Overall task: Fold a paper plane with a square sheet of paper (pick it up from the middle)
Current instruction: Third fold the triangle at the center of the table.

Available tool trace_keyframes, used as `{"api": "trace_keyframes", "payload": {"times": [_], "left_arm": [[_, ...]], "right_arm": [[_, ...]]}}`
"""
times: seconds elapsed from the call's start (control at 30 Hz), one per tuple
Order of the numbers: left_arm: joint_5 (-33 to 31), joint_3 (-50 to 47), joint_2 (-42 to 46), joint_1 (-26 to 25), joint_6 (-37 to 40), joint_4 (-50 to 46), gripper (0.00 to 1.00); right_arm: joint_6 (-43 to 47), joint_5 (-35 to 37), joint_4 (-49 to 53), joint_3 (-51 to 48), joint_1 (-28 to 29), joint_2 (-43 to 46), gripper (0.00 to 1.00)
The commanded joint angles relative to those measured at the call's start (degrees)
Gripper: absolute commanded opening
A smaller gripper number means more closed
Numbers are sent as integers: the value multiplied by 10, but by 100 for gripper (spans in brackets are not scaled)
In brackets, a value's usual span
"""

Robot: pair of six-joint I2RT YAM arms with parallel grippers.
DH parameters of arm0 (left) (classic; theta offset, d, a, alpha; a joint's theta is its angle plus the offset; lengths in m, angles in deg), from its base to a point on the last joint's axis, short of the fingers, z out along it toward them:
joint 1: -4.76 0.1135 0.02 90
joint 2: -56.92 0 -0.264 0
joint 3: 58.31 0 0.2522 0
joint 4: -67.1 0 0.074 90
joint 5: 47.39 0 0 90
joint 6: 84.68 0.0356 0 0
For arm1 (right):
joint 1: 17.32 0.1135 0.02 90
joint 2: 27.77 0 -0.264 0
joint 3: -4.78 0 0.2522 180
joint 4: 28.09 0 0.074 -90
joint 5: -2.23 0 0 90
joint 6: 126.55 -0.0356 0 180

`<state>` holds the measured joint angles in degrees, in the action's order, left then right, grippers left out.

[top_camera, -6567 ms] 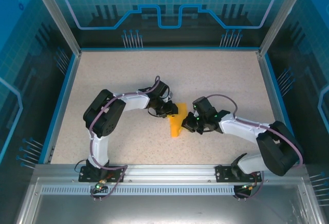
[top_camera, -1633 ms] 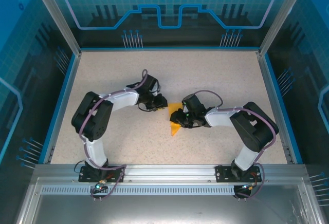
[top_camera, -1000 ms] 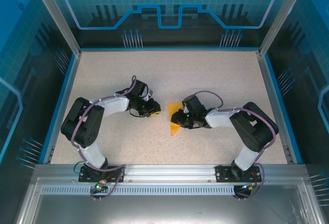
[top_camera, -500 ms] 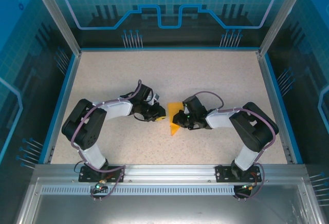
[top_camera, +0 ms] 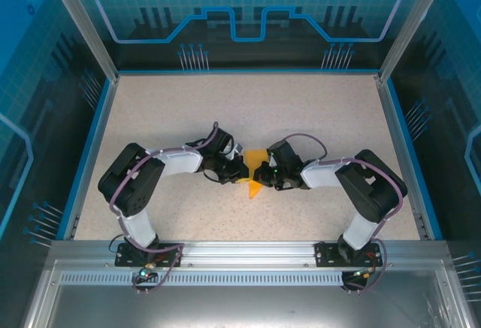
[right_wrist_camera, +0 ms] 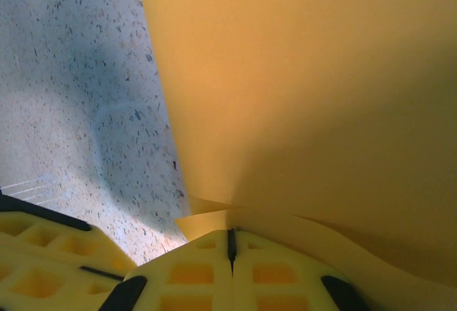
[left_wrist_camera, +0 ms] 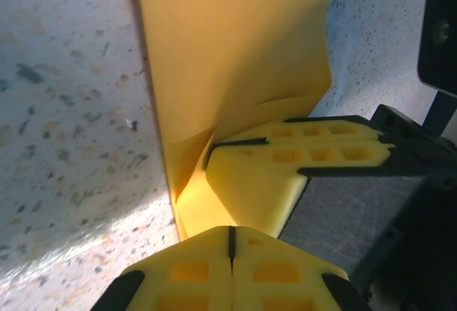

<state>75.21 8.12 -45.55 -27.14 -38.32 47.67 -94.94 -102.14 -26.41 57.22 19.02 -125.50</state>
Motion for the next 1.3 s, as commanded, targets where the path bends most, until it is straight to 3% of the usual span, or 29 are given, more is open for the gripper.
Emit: {"api": "trace_keyframes", "payload": {"times": [0.0, 0.43, 0.93, 1.27], "left_arm": [[-2, 30, -24, -8, -2, -3, 2], [-74, 52, -61, -14, 21, -36, 0], [-104, 60, -66, -15, 36, -42, 0], [-168, 46, -83, -19, 67, -118, 0]], "right_arm": [[12, 19, 64, -20, 0, -20, 0], [12, 19, 62, -21, 0, -20, 0], [13, 15, 60, -20, 0, -21, 0], [87, -43, -16, -39, -26, 49, 0]]}}
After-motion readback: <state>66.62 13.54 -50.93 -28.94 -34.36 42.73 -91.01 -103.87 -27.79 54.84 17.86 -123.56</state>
